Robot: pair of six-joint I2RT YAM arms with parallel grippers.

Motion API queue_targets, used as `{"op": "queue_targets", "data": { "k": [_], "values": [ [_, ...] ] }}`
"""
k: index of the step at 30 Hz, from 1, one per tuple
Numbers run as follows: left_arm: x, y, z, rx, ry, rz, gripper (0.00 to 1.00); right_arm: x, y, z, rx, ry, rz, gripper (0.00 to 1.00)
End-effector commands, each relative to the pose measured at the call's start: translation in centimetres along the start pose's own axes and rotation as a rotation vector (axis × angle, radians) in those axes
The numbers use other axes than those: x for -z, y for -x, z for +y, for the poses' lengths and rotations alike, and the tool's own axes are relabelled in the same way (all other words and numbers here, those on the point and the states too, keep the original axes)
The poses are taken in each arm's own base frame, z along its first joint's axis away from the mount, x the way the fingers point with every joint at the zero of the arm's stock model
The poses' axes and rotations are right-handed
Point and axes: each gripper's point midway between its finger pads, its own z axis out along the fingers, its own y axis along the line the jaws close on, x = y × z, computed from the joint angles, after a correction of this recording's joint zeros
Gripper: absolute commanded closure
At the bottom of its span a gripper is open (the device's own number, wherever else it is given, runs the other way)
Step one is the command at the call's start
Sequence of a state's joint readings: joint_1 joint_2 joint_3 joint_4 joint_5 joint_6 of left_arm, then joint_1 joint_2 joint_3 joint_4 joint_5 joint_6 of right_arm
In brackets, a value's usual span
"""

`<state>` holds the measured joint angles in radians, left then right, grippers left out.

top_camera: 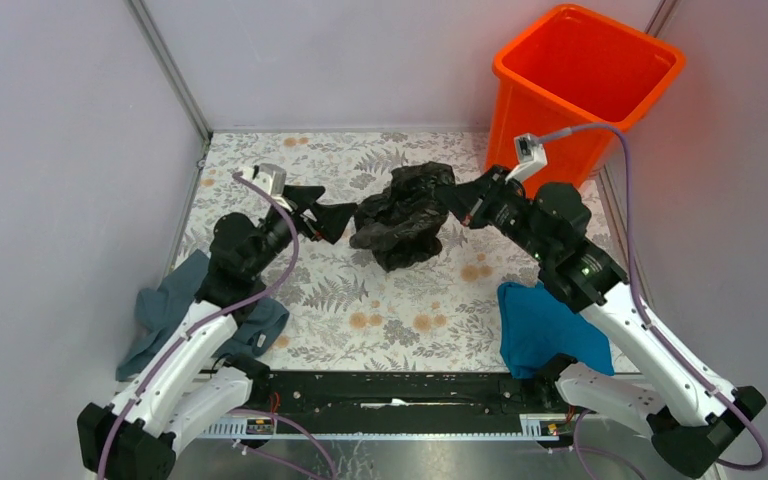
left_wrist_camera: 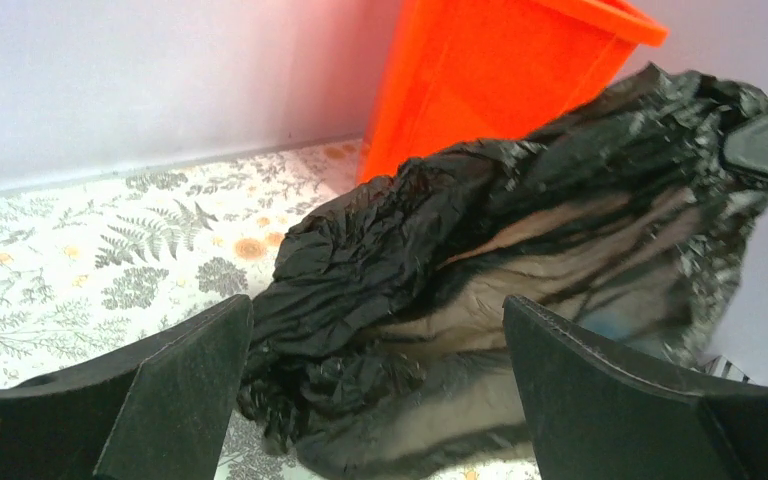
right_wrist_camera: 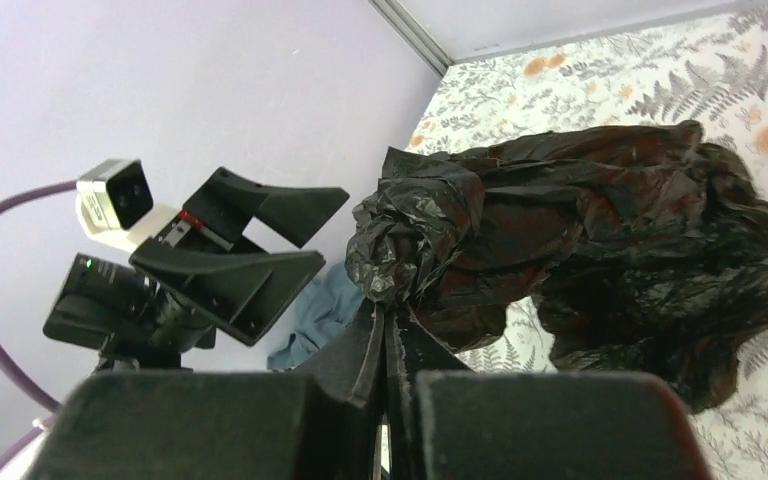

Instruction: Put the trash bags into the trash bin

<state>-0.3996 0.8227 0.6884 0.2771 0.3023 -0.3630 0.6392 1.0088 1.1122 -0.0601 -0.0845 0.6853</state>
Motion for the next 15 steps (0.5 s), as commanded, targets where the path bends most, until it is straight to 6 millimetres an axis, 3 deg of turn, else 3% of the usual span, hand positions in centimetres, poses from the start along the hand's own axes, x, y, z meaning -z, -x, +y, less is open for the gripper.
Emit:
{"op": "queue_targets", "data": {
  "k": [1, 3, 5, 7, 11, 15],
  "values": [
    [-1.7, -0.9, 0.9, 0.029, 0.026, 0.078, 0.01, 0.3, -1.5, -2.9, -0.030, -0.083, -0.010, 1.00],
    [-2.6, -2.4, 1.8, 0.054, 0.062, 0.170, 0.01, 1.2, 0.4, -2.8, -0.028, -0.123, -0.072, 1.00],
    [-3.3, -2.5, 1.0, 0.062, 0.008, 0.206, 0.01, 2.0, 2.3, -2.6, -0.051, -0.150, -0.146, 0.99],
    [-2.9, -2.4, -1.3, 0.060, -0.128, 0.187, 0.01, 2.3, 3.6, -1.7, -0.061, -0.131, -0.190, 0.98],
    [-0.4, -0.3, -6.8, 0.025, -0.390, 0.076, 0.01, 1.2, 4.9, -0.2, -0.138, -0.111, -0.198, 0.99],
    [0.6, 2.7, -11.0, -0.028, -0.498, -0.013, 0.01, -0.8, 5.5, 1.1, -0.247, -0.098, -0.172, 1.00]
  ]
}}
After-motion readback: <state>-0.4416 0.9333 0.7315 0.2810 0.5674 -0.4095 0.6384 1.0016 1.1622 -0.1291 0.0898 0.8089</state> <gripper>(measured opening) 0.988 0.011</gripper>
